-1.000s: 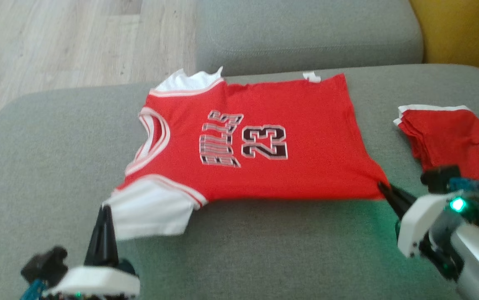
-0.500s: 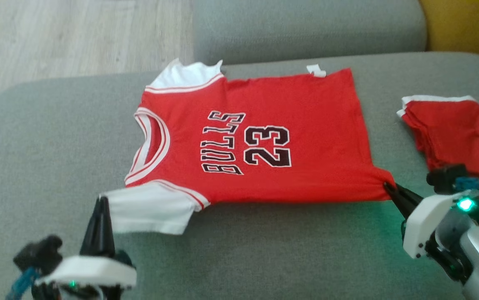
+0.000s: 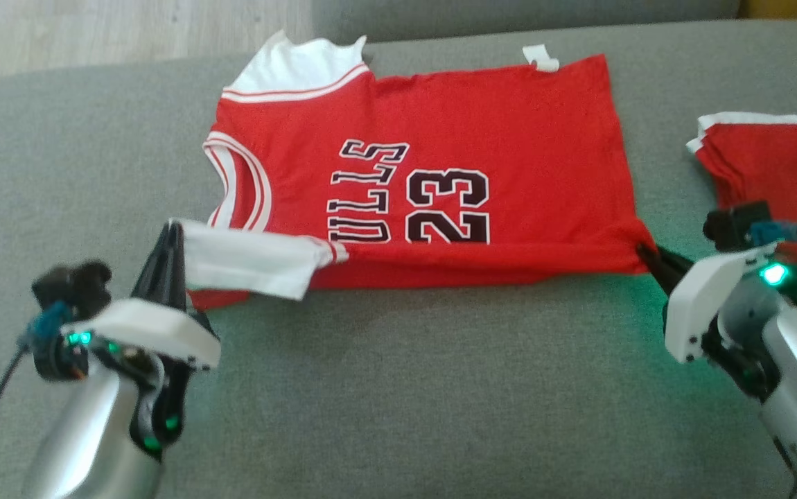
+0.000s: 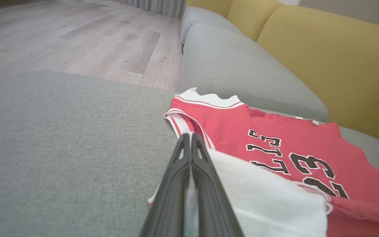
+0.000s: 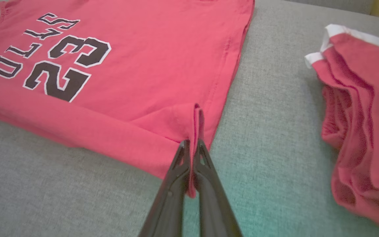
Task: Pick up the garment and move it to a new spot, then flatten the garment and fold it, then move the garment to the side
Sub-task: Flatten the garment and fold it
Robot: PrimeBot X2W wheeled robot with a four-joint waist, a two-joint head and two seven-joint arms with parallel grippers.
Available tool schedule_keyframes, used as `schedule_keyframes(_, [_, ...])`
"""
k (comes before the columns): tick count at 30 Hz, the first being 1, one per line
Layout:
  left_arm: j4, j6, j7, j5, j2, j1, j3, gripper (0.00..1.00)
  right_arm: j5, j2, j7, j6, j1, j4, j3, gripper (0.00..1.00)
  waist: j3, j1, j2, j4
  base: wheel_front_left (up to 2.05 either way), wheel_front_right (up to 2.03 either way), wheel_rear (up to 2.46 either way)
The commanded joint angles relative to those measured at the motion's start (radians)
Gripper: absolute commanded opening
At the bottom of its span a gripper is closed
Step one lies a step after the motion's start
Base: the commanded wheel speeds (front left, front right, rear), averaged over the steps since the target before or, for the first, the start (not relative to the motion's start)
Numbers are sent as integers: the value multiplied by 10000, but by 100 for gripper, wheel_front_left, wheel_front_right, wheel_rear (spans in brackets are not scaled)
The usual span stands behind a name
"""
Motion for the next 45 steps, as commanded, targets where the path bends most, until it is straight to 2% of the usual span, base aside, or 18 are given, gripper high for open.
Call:
schedule_keyframes(1, [40,-108,104,115,365,-867,249,0,-76,-39,77,-7,-507,-99,36,0,232,-2,0,-2,0,0,0])
schedule_keyframes(13, [1863,-630,349,517,394,-2742,-295,0,-179,50,43,-7,-1797,760,627,2,921,-2,0,-84,0,0,0])
schedule_keyframes(14, [2010,-644,332,544,379,-2906,-313,0,-237,65,-92,-7,-1938,838,629,98,976,-2,0,-90,0,0,0])
schedule_keyframes(15, [2155,-638,286,581,358,-3089,-323,19,-254,108,-184,-7,-2078,963,600,100,1033,-2,0,-96,0,0,0])
schedule_keyframes(16, [2296,-611,198,629,332,-3277,-322,93,-292,148,-266,-7,-2229,1095,590,100,1082,-2,0,-102,0,0,0])
schedule_keyframes(17, [2451,-581,109,654,298,-3469,-301,100,-356,188,-382,-7,-2394,1248,547,100,1131,-2,0,-113,0,0,0])
schedule_keyframes(25, [3479,-451,-1332,473,-64,-4534,222,100,-1032,951,-2471,-7,-3218,2389,-98,100,1150,-2,0,-143,0,0,0])
schedule_keyframes(31, [3320,-557,-2603,253,-314,-4139,738,100,-1665,1422,-4623,-7,-2884,2457,-869,100,623,-2,0,-139,0,0,0])
schedule_keyframes(36, [1972,-674,-2801,503,-580,-2851,1265,100,-2283,2318,-5750,-7,-1866,1722,-2329,100,42,-2,0,-220,0,0,0])
schedule_keyframes(41, [243,-811,-2809,1263,-1231,-1021,2005,100,-3284,3398,-5906,-7,-274,312,-3632,100,-455,-2,0,-332,0,0,0])
schedule_keyframes(45, [-452,-983,-2810,1939,-1702,158,2428,100,-3717,3807,-5912,-7,1004,-755,-4260,100,-732,-2,0,-400,0,0,0])
